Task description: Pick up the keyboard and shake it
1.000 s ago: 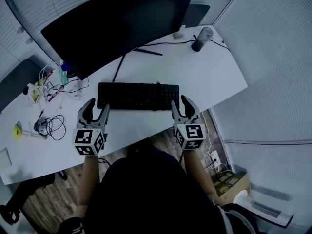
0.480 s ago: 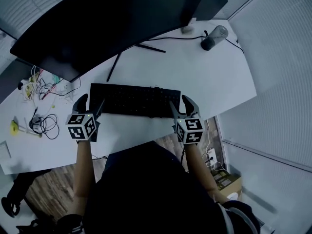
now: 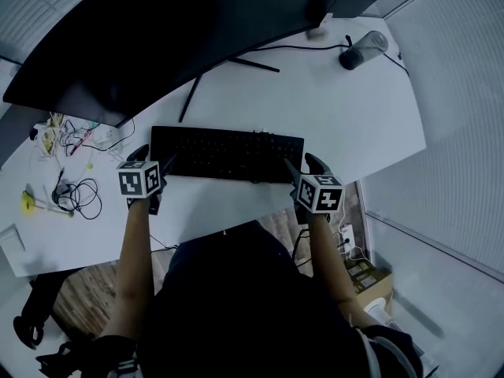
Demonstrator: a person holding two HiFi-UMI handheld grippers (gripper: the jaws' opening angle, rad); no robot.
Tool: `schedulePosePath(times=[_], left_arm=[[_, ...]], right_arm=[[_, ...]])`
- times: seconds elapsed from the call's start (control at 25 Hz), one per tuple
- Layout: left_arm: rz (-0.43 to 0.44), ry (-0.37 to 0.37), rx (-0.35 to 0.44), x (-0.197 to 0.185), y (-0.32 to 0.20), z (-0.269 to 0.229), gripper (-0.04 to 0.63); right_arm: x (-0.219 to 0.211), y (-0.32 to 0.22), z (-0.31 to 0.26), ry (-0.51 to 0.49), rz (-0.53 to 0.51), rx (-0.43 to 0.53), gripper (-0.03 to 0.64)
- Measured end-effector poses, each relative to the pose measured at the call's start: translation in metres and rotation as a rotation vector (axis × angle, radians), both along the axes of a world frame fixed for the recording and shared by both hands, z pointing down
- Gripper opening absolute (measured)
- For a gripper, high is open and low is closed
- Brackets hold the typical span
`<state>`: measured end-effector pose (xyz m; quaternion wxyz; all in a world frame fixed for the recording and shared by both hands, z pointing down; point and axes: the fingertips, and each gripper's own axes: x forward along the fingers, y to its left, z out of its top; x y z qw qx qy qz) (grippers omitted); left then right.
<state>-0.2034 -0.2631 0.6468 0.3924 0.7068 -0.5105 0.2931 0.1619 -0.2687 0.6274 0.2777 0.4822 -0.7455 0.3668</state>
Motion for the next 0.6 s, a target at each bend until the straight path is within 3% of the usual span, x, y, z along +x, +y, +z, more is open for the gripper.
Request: schedulePosePath(times=[0.2,0.6], left_arm=[[0.0,0.069,-0.042,0.001,-0.002,0.008,0.39],[0.029,0.082,-0.075,0.006,-0.003,0.011,0.388]], right_arm=[[-0.001,0.003,0.019,0.007,0.013,-0.068,0.287],[0.003,0.003,0.033,-0.045,0.062,-0.12,0.287]])
